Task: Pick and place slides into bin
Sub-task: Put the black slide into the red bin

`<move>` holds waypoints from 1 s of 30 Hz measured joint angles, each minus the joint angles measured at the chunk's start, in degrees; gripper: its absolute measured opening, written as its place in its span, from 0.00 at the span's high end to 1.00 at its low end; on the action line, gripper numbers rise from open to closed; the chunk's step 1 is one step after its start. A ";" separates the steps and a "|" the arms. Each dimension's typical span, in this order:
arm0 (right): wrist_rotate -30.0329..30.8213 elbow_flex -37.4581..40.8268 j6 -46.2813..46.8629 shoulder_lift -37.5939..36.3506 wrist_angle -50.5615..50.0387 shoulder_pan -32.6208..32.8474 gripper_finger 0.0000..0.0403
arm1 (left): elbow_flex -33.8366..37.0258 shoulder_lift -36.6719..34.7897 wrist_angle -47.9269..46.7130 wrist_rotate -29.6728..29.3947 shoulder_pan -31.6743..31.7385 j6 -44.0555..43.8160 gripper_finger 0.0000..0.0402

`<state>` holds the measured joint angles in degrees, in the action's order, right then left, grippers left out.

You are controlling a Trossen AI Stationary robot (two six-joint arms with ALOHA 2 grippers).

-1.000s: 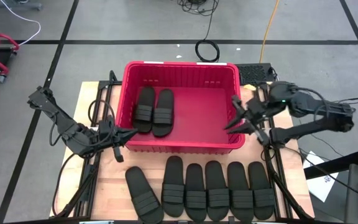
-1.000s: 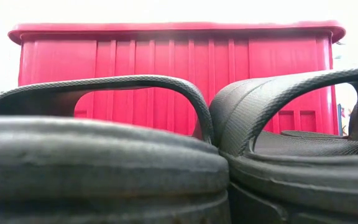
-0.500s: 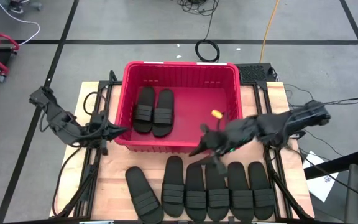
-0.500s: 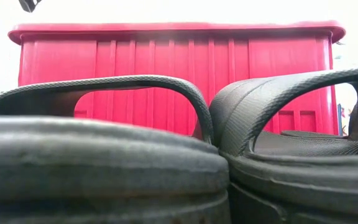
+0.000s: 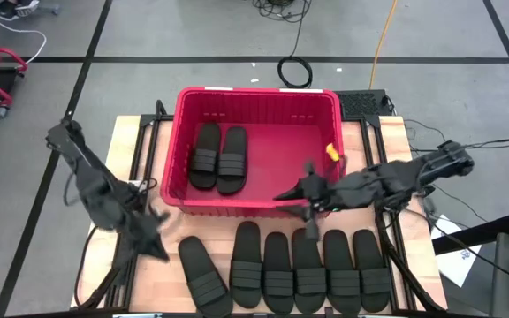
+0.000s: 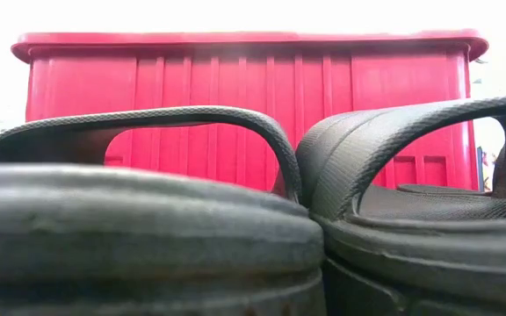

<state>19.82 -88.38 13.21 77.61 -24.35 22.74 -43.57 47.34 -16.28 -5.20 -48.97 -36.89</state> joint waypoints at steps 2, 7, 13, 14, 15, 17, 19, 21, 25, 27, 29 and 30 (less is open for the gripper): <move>0.06 0.00 -0.88 -2.54 -3.56 0.00 0.90 | 0.04 4.41 1.28 0.49 -2.74 -3.07 0.99; -0.07 0.00 -2.53 -8.68 -11.15 -0.52 0.98 | 0.07 12.16 1.72 -3.83 -6.36 -13.09 0.98; -0.23 0.04 -2.41 -14.09 -17.26 -1.66 0.99 | 0.07 16.97 1.99 -9.58 -4.51 -23.94 0.90; -0.35 0.04 -2.48 -14.80 -17.72 -1.68 0.99 | 0.07 17.80 2.68 -10.20 -4.18 -24.80 0.87; -0.43 0.04 -2.79 -15.54 -18.60 -1.68 0.99 | 0.07 18.72 4.01 -10.52 -3.89 -25.23 0.83; -0.51 0.04 -3.88 -16.83 -19.55 -1.68 1.00 | 0.04 20.68 6.56 -10.91 -3.22 -25.90 0.75; -0.52 0.04 -4.61 -17.91 -20.69 -1.68 1.00 | 0.04 23.08 8.64 -10.77 -2.46 -26.58 0.66; -0.57 0.04 -4.91 -18.76 -21.58 -1.68 1.00 | 0.04 25.39 9.16 -9.39 -1.60 -27.28 0.57; -2.06 0.04 -4.91 -20.08 -23.59 -1.69 1.00 | 0.04 29.55 8.77 -6.39 0.39 -32.58 0.38; -3.33 0.04 -4.94 -20.50 -24.78 -1.69 1.00 | 0.04 30.91 10.32 -4.32 1.44 -33.32 0.30; -3.63 0.04 -4.92 -20.53 -25.33 -1.68 1.00 | -0.04 32.36 10.88 -1.81 2.44 -34.02 0.24; -3.63 0.04 -4.92 -20.51 -25.61 -1.68 1.00 | -0.04 33.23 10.62 -0.65 2.77 -34.18 0.21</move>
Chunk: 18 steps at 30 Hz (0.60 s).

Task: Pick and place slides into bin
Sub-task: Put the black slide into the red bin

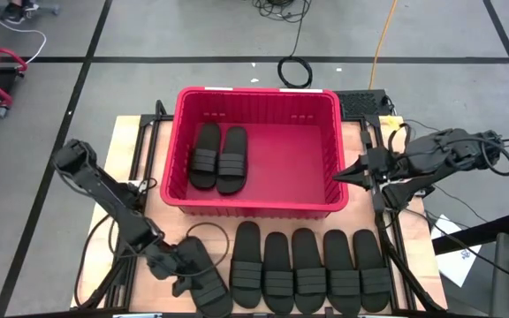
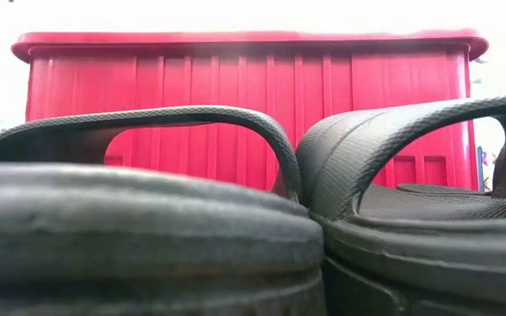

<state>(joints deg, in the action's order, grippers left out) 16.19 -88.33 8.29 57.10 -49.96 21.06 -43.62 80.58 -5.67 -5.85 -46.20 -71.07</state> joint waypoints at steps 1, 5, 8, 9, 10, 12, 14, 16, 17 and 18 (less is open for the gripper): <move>0.00 0.02 0.02 0.02 -0.29 0.02 1.00 | 0.00 0.87 -0.05 1.06 0.29 0.00 0.19; -0.01 0.02 1.31 0.07 -0.23 0.02 1.00 | 0.02 3.52 -0.01 4.86 0.94 0.00 0.16; -0.87 0.02 1.48 0.11 -0.17 0.04 1.00 | 0.02 5.17 -0.05 5.70 0.92 0.16 0.15; -1.46 0.02 1.56 0.11 -0.07 0.04 1.00 | 0.02 5.54 -0.03 5.80 0.92 0.64 0.15; -1.47 0.02 2.04 0.11 -0.02 0.04 1.00 | 0.02 5.84 -0.03 5.83 0.94 1.27 0.15; -1.47 0.02 3.02 0.13 -0.03 0.04 1.00 | 0.02 6.86 0.39 6.08 1.13 2.35 0.15; -1.44 0.02 3.23 0.32 0.09 0.04 1.00 | 0.03 8.19 1.72 7.36 1.55 3.32 0.15; -1.46 0.02 3.21 0.61 0.82 0.04 1.00 | 0.04 9.56 4.91 8.93 1.94 4.48 0.15; -1.47 0.02 3.21 0.69 1.14 0.04 1.00 | 0.04 10.40 6.94 9.52 2.16 4.80 0.15; -1.47 0.02 3.13 0.74 1.48 0.04 1.00 | 0.02 11.30 8.35 10.04 2.30 5.09 0.16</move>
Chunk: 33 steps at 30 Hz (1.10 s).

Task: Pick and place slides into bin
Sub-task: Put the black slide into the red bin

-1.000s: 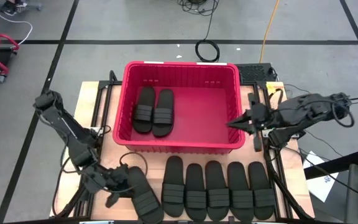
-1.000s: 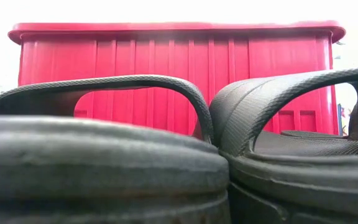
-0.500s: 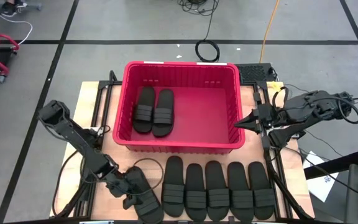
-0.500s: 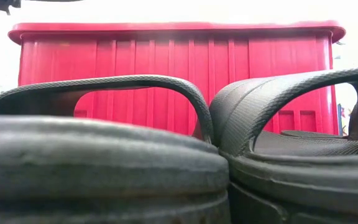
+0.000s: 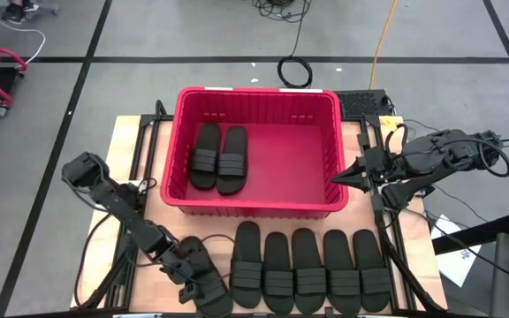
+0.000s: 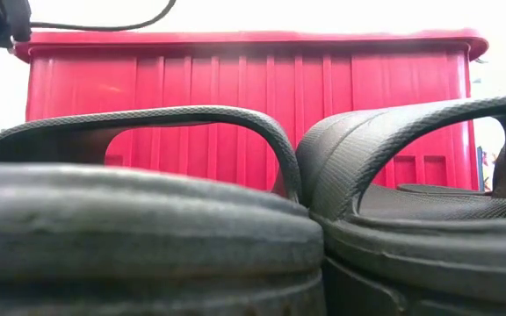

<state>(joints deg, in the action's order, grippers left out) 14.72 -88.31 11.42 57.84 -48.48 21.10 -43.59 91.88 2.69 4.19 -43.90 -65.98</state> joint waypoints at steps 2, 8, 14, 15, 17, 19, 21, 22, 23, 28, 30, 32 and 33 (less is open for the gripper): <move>0.01 0.02 -0.18 0.11 0.77 0.00 1.00 | 0.07 1.33 1.89 0.80 0.10 0.60 0.19; 0.00 0.02 -0.13 0.15 0.65 0.00 1.00 | 0.00 2.27 5.39 2.91 0.44 3.25 0.50; 0.00 0.02 -2.35 0.02 0.15 0.00 1.00 | 0.00 1.85 8.88 6.42 0.48 7.10 0.96; -0.02 0.02 -2.97 0.02 0.14 0.00 1.00 | -0.01 1.68 9.93 6.88 0.42 7.18 0.96; 0.00 0.02 -4.04 -0.04 0.14 0.00 1.00 | -1.05 1.04 9.99 6.96 0.33 6.96 0.96; -0.02 0.02 -5.05 -0.15 0.14 0.00 1.00 | -2.76 -1.00 9.28 6.88 0.06 7.01 0.98; -0.02 0.02 -6.17 -0.44 0.12 0.00 1.00 | -5.56 -3.36 6.26 6.75 -0.06 6.46 0.99; -0.02 0.02 -6.69 -0.60 0.12 0.00 1.00 | -7.35 -4.46 3.51 6.77 -0.13 6.01 0.99; -0.02 0.02 -7.22 -0.79 0.12 0.00 1.00 | -9.18 -5.63 -0.18 6.74 -0.39 5.96 0.98; -0.02 0.02 -9.73 -2.36 -0.64 0.00 1.00 | -25.32 -8.60 -24.49 6.77 -0.91 8.72 0.99; -0.02 0.02 -10.59 -3.11 -1.36 0.00 1.00 | -33.62 -8.44 -36.06 6.17 -0.91 12.17 0.99; -0.02 0.02 -11.00 -3.81 -1.96 0.00 1.00 | -41.58 -8.31 -46.22 1.96 -1.00 16.02 0.99; -0.02 0.02 -11.25 -4.19 -2.19 0.00 1.00 | -45.57 -8.38 -50.83 -1.76 -0.88 18.16 0.99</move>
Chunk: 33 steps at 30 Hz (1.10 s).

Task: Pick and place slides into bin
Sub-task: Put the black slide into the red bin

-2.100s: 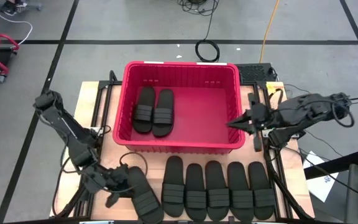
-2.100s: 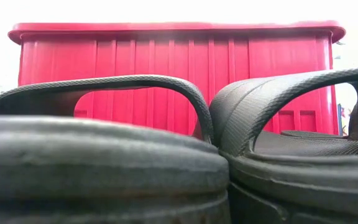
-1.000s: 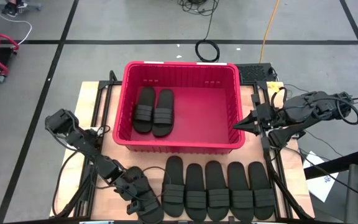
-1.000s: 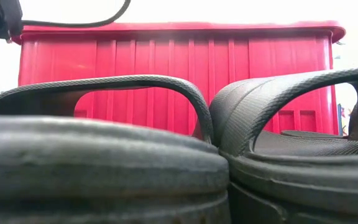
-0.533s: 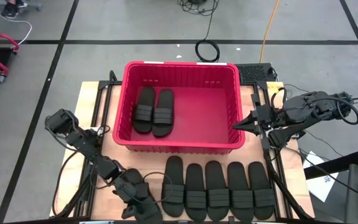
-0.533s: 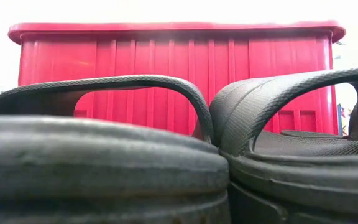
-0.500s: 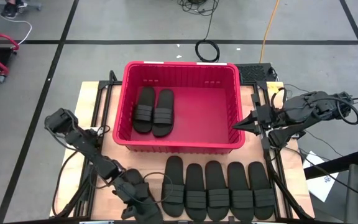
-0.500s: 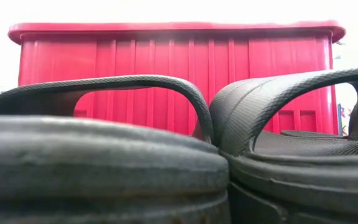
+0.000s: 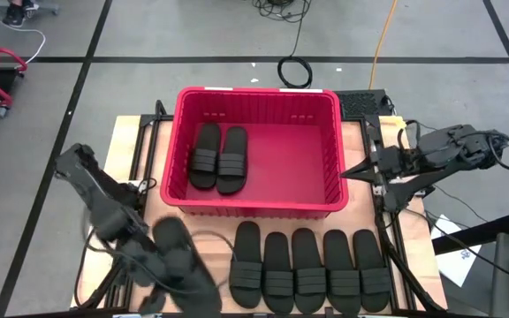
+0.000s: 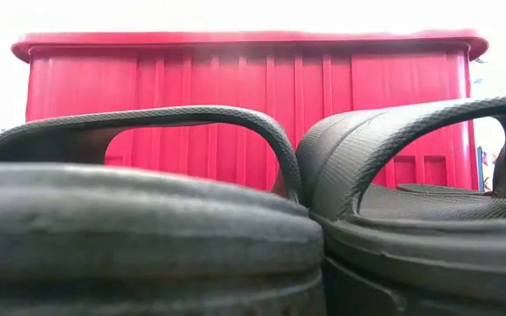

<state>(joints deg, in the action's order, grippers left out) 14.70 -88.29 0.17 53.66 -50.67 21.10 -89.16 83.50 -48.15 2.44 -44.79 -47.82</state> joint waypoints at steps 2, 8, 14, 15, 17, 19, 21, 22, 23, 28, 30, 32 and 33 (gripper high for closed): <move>0.00 0.00 -0.69 -0.69 -0.98 0.00 1.00 | -7.47 -0.14 -7.21 -9.65 0.45 5.61 0.99; 0.00 0.00 -2.60 -1.78 -2.05 0.00 1.00 | -21.03 -2.34 -16.93 -37.79 1.73 24.49 1.00; 0.08 0.00 -4.64 -2.30 -1.92 0.00 1.00 | -20.34 -10.60 -16.57 -47.76 6.66 39.60 1.00; 0.12 0.00 -5.13 -2.30 -1.91 0.00 1.00 | -19.52 -12.47 -16.71 -47.71 8.17 41.05 1.00; 0.62 0.00 -6.48 -2.30 -1.91 -0.02 1.00 | -16.99 -16.75 -16.33 -47.55 11.52 44.25 0.99; 2.27 0.00 -7.46 -2.13 -1.91 -0.06 1.00 | -13.22 -21.78 -14.63 -46.09 15.11 48.48 0.99; 5.35 0.00 -7.90 -1.98 -1.87 -0.35 1.00 | -8.36 -27.49 -8.85 -43.16 19.25 53.81 1.00; 7.61 0.00 -8.13 -1.94 -1.74 -0.69 1.00 | -5.57 -30.53 -4.25 -40.68 21.53 57.61 1.00; 9.87 0.00 -8.32 -1.94 -1.37 -1.11 1.00 | -2.63 -33.49 0.68 -37.81 23.84 61.58 0.99; 15.69 0.00 -6.63 -2.34 1.36 -4.42 1.00 | 11.27 -44.99 25.65 -22.14 34.58 77.39 1.00; 16.85 0.00 -4.80 -2.41 2.12 -6.28 1.00 | 15.41 -47.23 30.64 -16.43 37.80 80.20 0.99; 16.91 0.00 -3.22 -2.41 2.61 -8.17 1.00 | 18.52 -47.81 32.66 -12.17 40.73 81.05 0.99; 16.90 0.00 -2.60 -2.40 2.66 -9.13 1.00 | 19.71 -47.67 33.08 -9.98 42.25 81.12 0.99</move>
<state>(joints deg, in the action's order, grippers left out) 31.59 -88.29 -2.42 51.25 -48.01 11.98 -69.45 35.83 -15.07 -7.54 -2.54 33.30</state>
